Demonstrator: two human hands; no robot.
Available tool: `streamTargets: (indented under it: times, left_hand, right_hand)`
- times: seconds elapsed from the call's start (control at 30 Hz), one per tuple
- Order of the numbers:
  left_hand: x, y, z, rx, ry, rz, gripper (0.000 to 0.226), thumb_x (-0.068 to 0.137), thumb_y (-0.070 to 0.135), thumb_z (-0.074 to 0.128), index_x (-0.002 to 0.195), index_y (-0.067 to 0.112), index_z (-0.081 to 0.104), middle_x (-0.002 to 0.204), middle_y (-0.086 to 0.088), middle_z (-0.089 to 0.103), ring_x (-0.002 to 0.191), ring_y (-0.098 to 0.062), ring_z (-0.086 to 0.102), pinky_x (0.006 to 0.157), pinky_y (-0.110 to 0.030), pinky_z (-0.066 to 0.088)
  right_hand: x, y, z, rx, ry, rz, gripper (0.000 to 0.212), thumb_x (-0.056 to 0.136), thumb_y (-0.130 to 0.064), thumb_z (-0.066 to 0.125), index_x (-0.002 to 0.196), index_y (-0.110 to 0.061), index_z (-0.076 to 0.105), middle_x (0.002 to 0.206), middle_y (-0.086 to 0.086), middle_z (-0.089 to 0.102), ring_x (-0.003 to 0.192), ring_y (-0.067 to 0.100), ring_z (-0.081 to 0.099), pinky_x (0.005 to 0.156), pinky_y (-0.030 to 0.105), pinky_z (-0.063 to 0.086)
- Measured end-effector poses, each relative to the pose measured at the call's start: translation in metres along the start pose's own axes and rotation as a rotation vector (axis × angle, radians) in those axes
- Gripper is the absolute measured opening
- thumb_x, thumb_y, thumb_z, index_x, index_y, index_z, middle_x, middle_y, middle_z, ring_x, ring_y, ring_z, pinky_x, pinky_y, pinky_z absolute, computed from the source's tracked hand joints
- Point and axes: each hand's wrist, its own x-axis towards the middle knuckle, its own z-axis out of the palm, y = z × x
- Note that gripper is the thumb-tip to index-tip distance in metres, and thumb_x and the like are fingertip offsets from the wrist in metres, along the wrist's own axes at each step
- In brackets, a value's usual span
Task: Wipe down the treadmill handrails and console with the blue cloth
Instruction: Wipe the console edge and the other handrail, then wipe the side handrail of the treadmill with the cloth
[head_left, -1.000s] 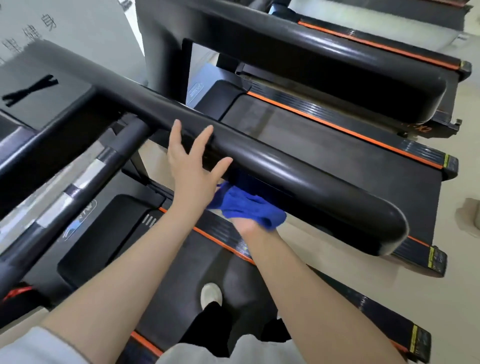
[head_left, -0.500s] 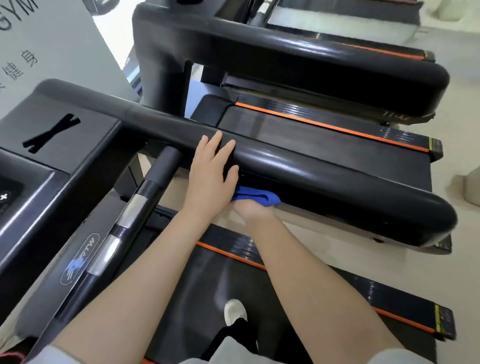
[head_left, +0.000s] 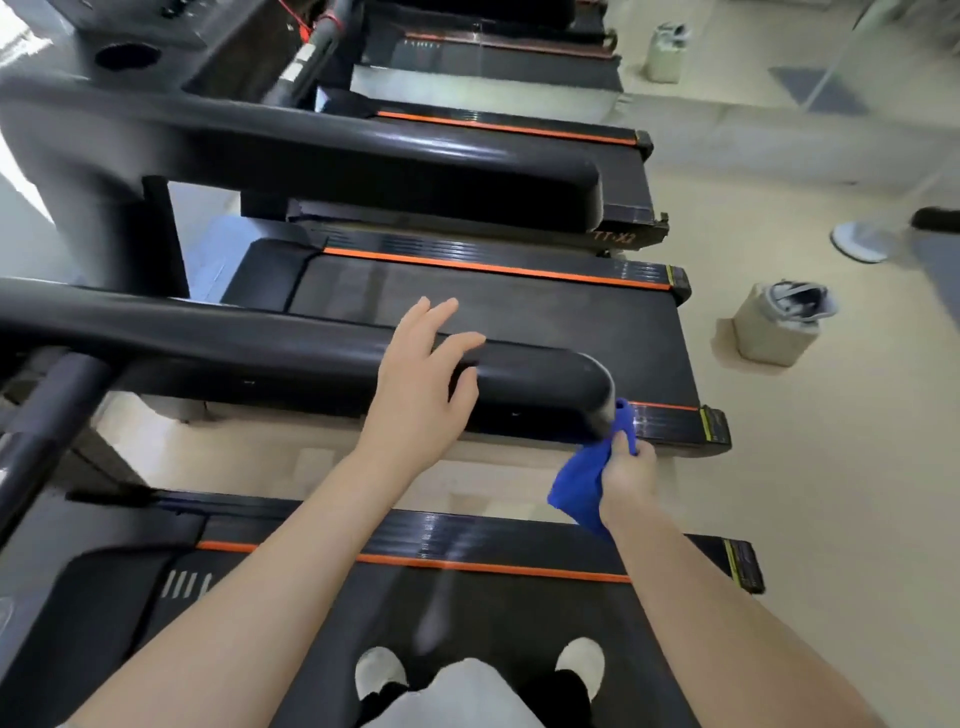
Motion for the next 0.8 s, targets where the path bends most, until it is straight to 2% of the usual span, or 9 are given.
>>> streamTargets:
  times: [0.07,0.23,0.3,0.37,0.47,0.57,0.67,0.73,0.8]
  left_hand:
    - [0.007,0.028,0.02,-0.011,-0.016,0.01,0.026,0.085,0.008,0.056,0.109,0.007,0.065,0.136,-0.015,0.049,0.136,-0.035,0.031,0.109,-0.038,0.021]
    - [0.034,0.104,0.076,-0.065,-0.124,-0.039,0.026,0.092,0.015,0.052,0.115,0.011,0.063,0.133,-0.005,0.052,0.135,-0.023,0.033,0.11,-0.029,0.023]
    - [0.049,0.136,0.099,-0.057,-0.224,-0.119,0.032,0.095,0.026,0.047,0.121,0.013,0.058,0.127,-0.002,0.057,0.126,-0.019,0.043,0.104,-0.026,0.03]
    - [0.06,0.167,0.118,-0.097,-0.316,-0.229,0.04,0.093,0.04,0.046,0.124,0.015,0.055,0.12,-0.002,0.061,0.114,-0.019,0.052,0.095,-0.032,0.041]
    - [0.071,0.2,0.14,-0.22,-0.337,-0.326,0.048,0.086,0.051,0.053,0.121,0.018,0.052,0.105,0.0,0.064,0.096,-0.018,0.059,0.079,-0.03,0.048]
    - [0.082,0.211,0.153,-0.26,-0.318,-0.296,0.033,0.086,0.04,0.06,0.111,0.02,0.056,0.095,0.005,0.063,0.085,-0.012,0.057,0.067,-0.018,0.044]
    - [0.092,0.21,0.157,-0.24,-0.361,-0.193,0.019,0.086,0.019,0.06,0.104,0.024,0.059,0.096,0.009,0.062,0.086,-0.01,0.055,0.067,-0.012,0.038]
    - [0.102,0.21,0.157,-0.24,-0.422,-0.132,0.021,0.086,0.014,0.058,0.103,0.025,0.06,0.099,0.008,0.064,0.09,-0.011,0.057,0.072,-0.016,0.042]
    - [0.117,0.21,0.157,-0.254,-0.503,-0.063,0.025,0.086,0.01,0.056,0.104,0.026,0.06,0.101,0.01,0.064,0.093,-0.01,0.058,0.078,-0.019,0.044]
  right_hand:
    - [0.013,-0.016,-0.034,-0.069,0.011,-0.119,0.013,0.099,-0.028,0.042,0.096,-0.016,0.046,0.096,0.01,0.057,0.087,0.026,0.053,0.082,0.037,0.043]
    - [0.043,-0.074,-0.096,-0.211,-0.155,-0.572,0.006,0.092,-0.018,0.055,0.095,-0.022,0.052,0.096,0.0,0.059,0.093,0.021,0.057,0.078,0.028,0.041]
    - [0.048,-0.094,-0.116,-0.254,-0.216,-0.75,0.015,0.087,-0.012,0.061,0.092,-0.023,0.052,0.098,-0.002,0.057,0.095,0.016,0.054,0.083,0.025,0.041]
    - [0.046,-0.109,-0.133,-0.245,-0.3,-0.876,0.018,0.084,-0.011,0.064,0.09,-0.024,0.052,0.096,-0.007,0.054,0.094,0.011,0.052,0.085,0.019,0.04]
    - [0.05,-0.122,-0.153,-0.245,-0.422,-1.015,0.015,0.079,-0.01,0.062,0.089,-0.02,0.056,0.092,-0.019,0.05,0.092,0.007,0.052,0.084,0.012,0.039]
    - [0.067,-0.128,-0.166,-0.279,-0.558,-1.039,0.016,0.078,-0.016,0.066,0.091,-0.02,0.057,0.099,-0.02,0.047,0.1,0.008,0.051,0.09,0.017,0.04]
    - [0.087,-0.131,-0.174,-0.234,-0.647,-0.88,0.021,0.082,-0.023,0.065,0.099,-0.022,0.054,0.11,-0.007,0.051,0.101,0.004,0.053,0.089,0.021,0.046]
    - [0.101,-0.136,-0.176,-0.185,-0.674,-0.732,0.036,0.085,-0.014,0.065,0.116,-0.022,0.046,0.125,0.0,0.048,0.103,0.01,0.057,0.082,0.02,0.052]
    - [0.116,-0.145,-0.175,-0.177,-0.72,-0.677,0.058,0.085,-0.011,0.066,0.131,-0.027,0.035,0.136,-0.004,0.042,0.112,0.011,0.054,0.082,0.014,0.05]
